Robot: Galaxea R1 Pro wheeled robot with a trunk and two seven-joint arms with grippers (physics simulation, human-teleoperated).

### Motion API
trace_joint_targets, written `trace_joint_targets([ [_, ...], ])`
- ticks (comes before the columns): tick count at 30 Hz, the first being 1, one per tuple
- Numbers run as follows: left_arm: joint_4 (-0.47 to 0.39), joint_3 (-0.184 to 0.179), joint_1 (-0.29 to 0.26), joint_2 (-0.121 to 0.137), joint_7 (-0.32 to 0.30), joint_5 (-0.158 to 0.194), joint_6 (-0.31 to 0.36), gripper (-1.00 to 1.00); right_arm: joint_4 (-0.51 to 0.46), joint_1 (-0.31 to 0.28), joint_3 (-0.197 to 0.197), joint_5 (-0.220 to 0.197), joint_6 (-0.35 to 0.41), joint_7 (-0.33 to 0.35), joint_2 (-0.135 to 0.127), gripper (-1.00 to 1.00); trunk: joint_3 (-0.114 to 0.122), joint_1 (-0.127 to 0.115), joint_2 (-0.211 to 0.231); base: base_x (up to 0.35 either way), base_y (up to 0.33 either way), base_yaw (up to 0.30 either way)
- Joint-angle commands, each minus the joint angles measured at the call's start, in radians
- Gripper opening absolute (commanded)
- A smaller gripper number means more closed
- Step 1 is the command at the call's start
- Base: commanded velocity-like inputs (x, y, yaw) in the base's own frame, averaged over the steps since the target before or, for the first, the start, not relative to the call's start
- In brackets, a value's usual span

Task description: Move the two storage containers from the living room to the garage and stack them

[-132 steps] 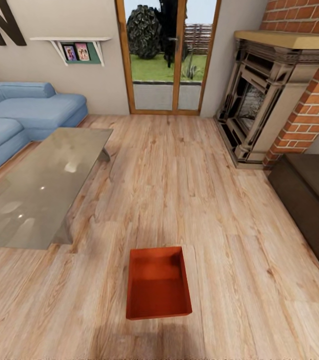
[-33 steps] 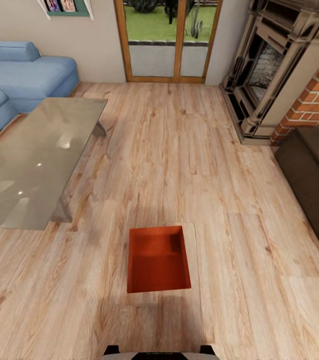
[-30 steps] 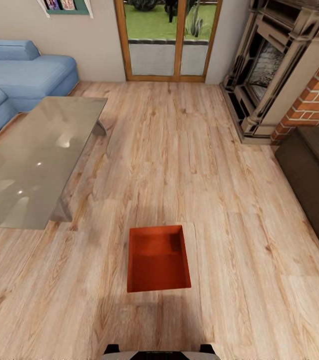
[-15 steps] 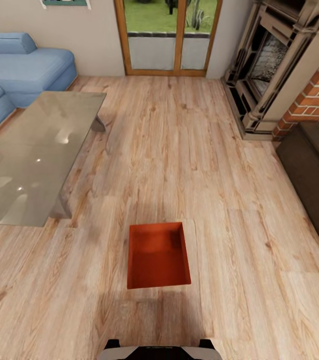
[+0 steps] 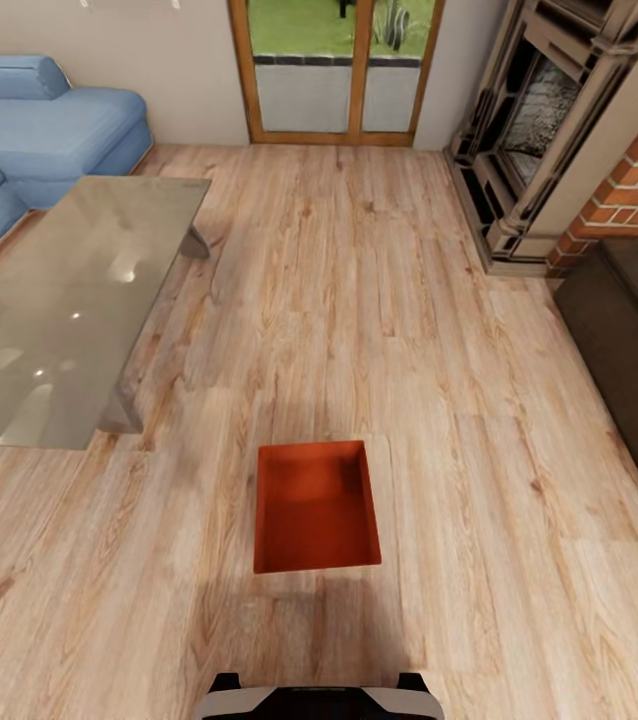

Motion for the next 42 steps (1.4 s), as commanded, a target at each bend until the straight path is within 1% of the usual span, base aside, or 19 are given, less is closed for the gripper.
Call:
trace_joint_targets([
  [1,0.001,0.0,0.0,0.0,-0.005,0.01,-0.002,1.0,0.0,0.0,0.008,-0.008,-0.002,-0.004,0.0,1.0,-0.001,0.0,-0.001,0.0,-0.122,0.0],
  [8,0.001,0.0,0.0,0.0,-0.005,0.01,-0.002,1.0,0.0,0.0,0.008,-0.008,0.0,-0.004,0.0,1.0,-0.001,0.0,-0.001,0.0,-0.15,0.0],
  [11,0.001,0.0,0.0,0.0,-0.005,0.01,-0.002,1.0,0.0,0.0,0.008,-0.007,0.0,-0.004,0.0,1.0,-0.001,0.0,-0.001,0.0,-0.019,0.059],
  [20,0.001,0.0,0.0,0.0,-0.005,0.011,-0.002,1.0,0.0,0.0,0.008,-0.007,0.0,-0.004,-0.001,1.0,-0.001,0.0,-0.001,0.0,-0.002,0.21],
  [30,0.001,0.0,0.0,0.0,-0.005,0.011,-0.002,1.0,0.0,0.0,0.008,-0.008,-0.001,-0.004,-0.001,1.0,-0.001,0.0,-0.001,0.0,0.0,0.017],
  [42,0.001,0.0,0.0,0.0,-0.007,0.009,-0.002,1.0,0.0,0.0,0.007,-0.008,-0.002,-0.004,-0.001,1.0,-0.001,0.0,-0.001,0.131,0.11,0.0],
])
